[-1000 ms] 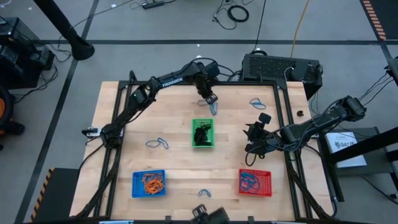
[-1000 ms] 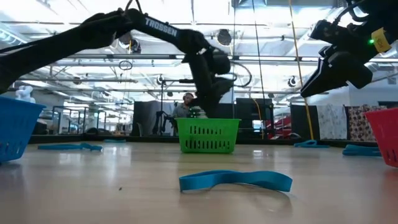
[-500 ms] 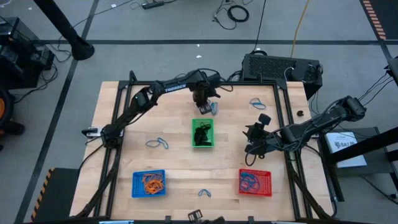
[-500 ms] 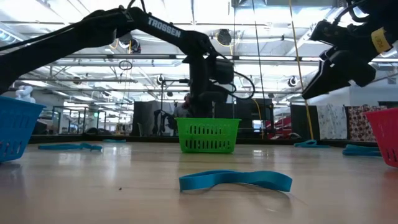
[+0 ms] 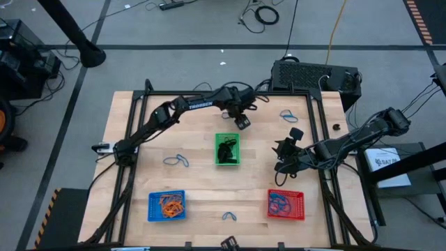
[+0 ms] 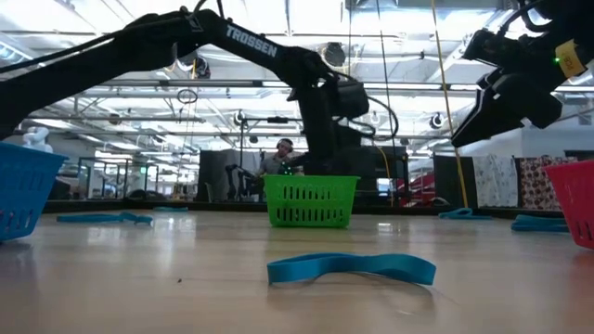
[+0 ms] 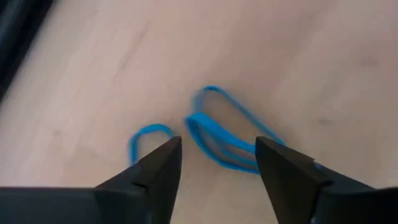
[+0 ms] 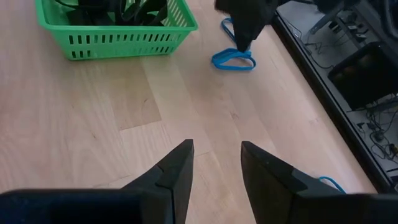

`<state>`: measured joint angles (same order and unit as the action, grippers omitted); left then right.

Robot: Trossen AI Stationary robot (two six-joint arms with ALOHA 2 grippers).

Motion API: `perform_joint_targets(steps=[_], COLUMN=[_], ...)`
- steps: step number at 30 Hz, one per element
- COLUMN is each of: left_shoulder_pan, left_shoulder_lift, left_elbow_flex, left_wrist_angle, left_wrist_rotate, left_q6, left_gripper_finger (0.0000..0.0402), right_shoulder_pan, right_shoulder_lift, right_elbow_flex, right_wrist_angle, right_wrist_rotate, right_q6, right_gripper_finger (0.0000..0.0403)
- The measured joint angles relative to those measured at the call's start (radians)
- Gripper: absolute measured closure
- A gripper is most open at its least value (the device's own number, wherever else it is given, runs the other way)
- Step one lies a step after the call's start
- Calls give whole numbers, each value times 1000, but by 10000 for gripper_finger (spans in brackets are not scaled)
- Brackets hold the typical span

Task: Sort rubber bands into baskets
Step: Put the blue rubber band into the red bin

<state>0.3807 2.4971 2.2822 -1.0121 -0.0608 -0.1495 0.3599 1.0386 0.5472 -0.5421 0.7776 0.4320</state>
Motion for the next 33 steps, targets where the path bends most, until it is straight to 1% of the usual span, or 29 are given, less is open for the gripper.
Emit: perform_joint_targets(steps=[1,5,9,11,13,15,17,19,21,25,27,28,30,33], left_shoulder_pan=[-1,-4,-9,-10,-10,-13,-17,-17,-7,22,32,37,44,47], left_shoulder_lift=[4,1,1,1,1,1,-2,-14,-36,-73,-90,-105,-153,-234], left_elbow_flex=[0,0,0,0,0,0,9,25,37,39,35,31,12,-37], left_wrist_angle=[0,0,-10,-10,-26,-53,-102,-187,-249,-383,-450,-473,-484,-457], left_wrist_rotate=[-23,-28,-53,-53,-38,-23,-46,-81,-89,-91,-91,-90,-89,-89], left_q6=[-21,-22,19,36,88,159,209,231,235,215,190,175,154,149], left_gripper_finger=[183,169,169,169,169,169,169,169,169,169,169,169,169,169], right_shoulder_pan=[0,0,0,0,0,0,0,-3,-27,-152,-227,-267,-351,-494], right_shoulder_lift=[0,0,0,0,0,0,0,0,0,9,30,45,84,161], right_elbow_flex=[0,0,0,0,0,0,0,0,0,0,-6,-16,-34,-36], right_wrist_angle=[0,0,19,41,65,86,108,134,175,336,421,465,558,715], right_wrist_rotate=[0,1,2,2,2,3,4,6,5,6,-17,-46,-144,-298], right_q6=[-1,-14,-40,-59,-80,-107,-138,-152,-157,-155,-148,-154,-204,-232], right_gripper_finger=[275,275,275,275,275,275,275,275,275,275,275,275,275,275])
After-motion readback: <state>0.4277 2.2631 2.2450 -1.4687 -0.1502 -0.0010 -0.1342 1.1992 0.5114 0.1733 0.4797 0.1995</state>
